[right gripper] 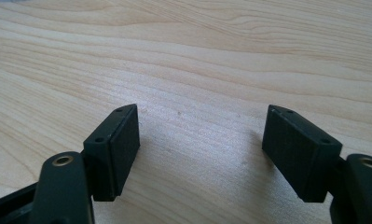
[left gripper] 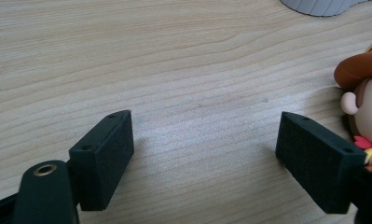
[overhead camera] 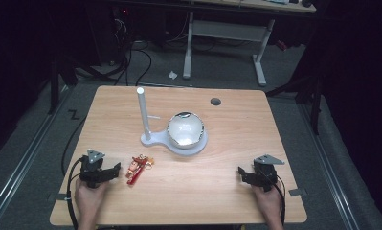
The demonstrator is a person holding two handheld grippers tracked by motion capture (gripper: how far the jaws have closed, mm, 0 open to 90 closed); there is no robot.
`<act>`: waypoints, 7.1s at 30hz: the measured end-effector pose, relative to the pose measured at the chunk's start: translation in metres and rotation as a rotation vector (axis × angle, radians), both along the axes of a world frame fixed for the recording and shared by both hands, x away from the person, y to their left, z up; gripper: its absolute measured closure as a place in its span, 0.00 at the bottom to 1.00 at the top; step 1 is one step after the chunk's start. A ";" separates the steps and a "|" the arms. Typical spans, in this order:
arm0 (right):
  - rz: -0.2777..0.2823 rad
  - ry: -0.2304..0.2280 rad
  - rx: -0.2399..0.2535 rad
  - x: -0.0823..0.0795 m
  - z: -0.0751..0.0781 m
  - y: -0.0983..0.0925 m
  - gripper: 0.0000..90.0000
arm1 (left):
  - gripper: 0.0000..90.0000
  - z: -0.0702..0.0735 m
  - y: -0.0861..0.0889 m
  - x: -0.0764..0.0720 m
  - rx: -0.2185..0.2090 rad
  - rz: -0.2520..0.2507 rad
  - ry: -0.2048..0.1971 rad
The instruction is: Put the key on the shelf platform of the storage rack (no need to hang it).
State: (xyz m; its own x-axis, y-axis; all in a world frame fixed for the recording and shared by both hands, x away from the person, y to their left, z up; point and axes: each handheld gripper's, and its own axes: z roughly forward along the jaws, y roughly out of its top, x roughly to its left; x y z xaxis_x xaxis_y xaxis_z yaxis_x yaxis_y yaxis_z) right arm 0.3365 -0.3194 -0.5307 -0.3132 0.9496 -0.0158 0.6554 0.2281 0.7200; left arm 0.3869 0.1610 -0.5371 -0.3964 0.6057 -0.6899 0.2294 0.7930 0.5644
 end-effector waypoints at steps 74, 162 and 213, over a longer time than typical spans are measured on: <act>0.000 0.000 -0.001 -0.001 0.000 -0.001 0.31 | 0.26 0.028 -0.070 -0.028 -0.012 -0.236 0.044; 0.000 0.000 0.002 -0.001 0.000 -0.001 0.31 | 0.58 0.061 -0.058 -0.043 -0.073 -0.256 0.007; 0.000 0.001 0.002 -0.001 0.000 -0.001 0.31 | 0.58 0.140 -0.116 -0.036 -0.179 -0.506 -0.033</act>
State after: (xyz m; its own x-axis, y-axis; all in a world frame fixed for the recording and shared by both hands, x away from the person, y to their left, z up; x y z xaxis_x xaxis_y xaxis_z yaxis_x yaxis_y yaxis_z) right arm 0.3356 -0.3202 -0.5305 -0.3133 0.9496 -0.0134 0.6557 0.2266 0.7202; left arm 0.3511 0.0452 -0.3966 -0.0615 0.5872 -0.8071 0.5922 0.6724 0.4441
